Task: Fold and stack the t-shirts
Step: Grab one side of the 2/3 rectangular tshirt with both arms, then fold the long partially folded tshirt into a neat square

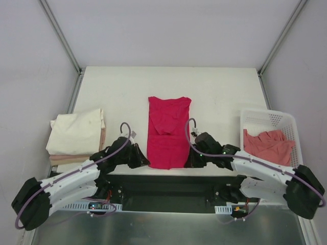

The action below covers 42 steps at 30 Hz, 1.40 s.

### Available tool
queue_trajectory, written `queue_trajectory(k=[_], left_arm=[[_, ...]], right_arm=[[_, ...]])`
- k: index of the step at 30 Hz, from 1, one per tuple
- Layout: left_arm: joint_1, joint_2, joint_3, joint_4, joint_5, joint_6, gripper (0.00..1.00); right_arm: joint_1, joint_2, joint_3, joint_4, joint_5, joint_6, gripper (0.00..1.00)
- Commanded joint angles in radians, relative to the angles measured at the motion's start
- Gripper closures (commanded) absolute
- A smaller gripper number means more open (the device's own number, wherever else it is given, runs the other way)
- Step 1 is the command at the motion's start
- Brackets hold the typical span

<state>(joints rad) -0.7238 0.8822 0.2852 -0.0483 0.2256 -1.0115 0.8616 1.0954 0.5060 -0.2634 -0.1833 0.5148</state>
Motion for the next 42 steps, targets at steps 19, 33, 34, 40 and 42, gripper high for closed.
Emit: queue_trajectory(k=[19,33,34,40,42], left_arm=[[0.018,-0.089,0.409,-0.173,-0.249,0.148,1.00],[0.242,0.202,0.649,-0.165,-0.181,0.289,1.00],[0.250,0.243,0.676,-0.163,-0.181,0.295,1.00],[0.300,0.392,0.764,-0.157,-0.177,0.323,1.00],[0.314,0.429,0.796,-0.151,-0.167,0.332,1.00]], right_arm=[[-0.102,-0.217,0.388,-0.306,0.306,-0.163,0.99],[-0.390,0.095,0.631,-0.224,0.015,-0.266,0.99],[-0.398,0.107,0.649,-0.221,0.007,-0.266,0.99],[-0.467,0.228,0.704,-0.195,-0.060,-0.274,0.99],[-0.496,0.282,0.733,-0.189,-0.088,-0.275,0.99]])
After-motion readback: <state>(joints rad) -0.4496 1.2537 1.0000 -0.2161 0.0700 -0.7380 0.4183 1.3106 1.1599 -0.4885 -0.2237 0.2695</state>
